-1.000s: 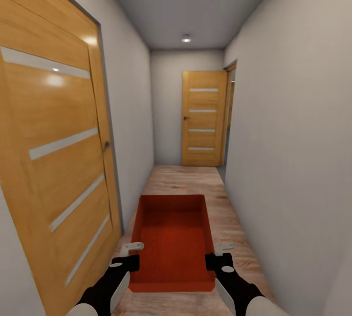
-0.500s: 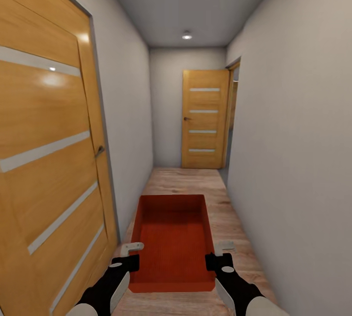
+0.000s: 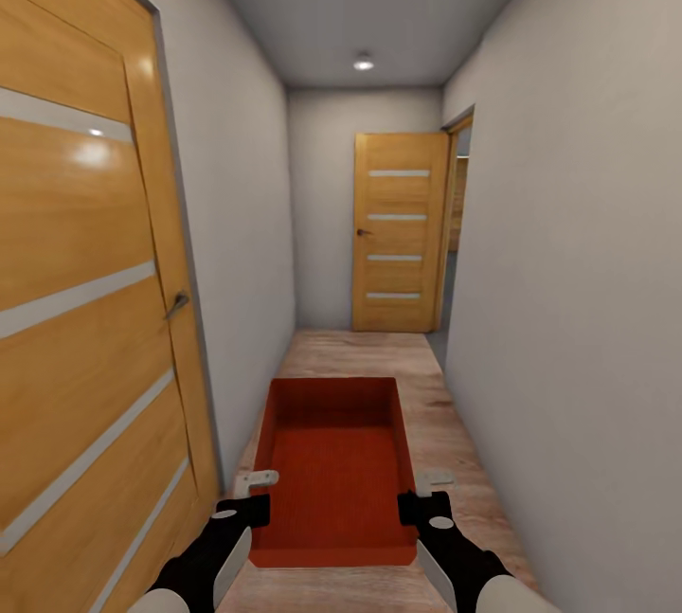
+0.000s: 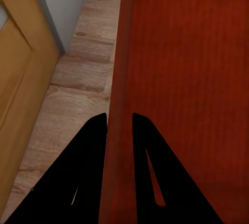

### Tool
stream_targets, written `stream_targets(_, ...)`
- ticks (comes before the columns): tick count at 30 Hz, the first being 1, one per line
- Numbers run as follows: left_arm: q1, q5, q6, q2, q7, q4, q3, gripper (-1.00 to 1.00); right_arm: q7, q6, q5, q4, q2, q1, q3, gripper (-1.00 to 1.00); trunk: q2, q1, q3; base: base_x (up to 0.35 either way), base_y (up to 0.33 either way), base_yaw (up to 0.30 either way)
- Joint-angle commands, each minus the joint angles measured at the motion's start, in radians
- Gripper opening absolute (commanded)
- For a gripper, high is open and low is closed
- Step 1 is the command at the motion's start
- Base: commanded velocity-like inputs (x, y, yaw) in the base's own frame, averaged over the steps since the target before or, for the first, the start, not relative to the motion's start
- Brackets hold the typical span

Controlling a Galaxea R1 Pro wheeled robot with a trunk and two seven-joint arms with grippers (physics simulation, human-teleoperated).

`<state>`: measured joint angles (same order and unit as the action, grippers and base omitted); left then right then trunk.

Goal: Move the two storage containers from the living room to the garage. In the garage, place one container on the floor and stack the other container on top of it (either order is fine).

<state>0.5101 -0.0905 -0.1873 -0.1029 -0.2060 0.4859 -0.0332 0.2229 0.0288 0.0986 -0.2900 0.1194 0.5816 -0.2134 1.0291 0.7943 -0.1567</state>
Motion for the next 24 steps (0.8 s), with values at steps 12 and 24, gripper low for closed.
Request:
stream_targets(12,0.0,-0.063,-0.008,0.0,-0.004,0.002,0.018,-1.0,0.012,0.06,-0.007,-0.003,0.0,0.001,0.031,-1.0,0.001,0.001,-0.001,0.322,0.0,0.0)
stream_targets(24,0.0,-0.063,-0.008,0.0,-0.004,0.002,0.018,-1.0,0.012,0.059,-0.007,-0.003,0.0,0.001,0.031,-1.0,0.001,0.001,-0.001,0.322,0.0,0.0)
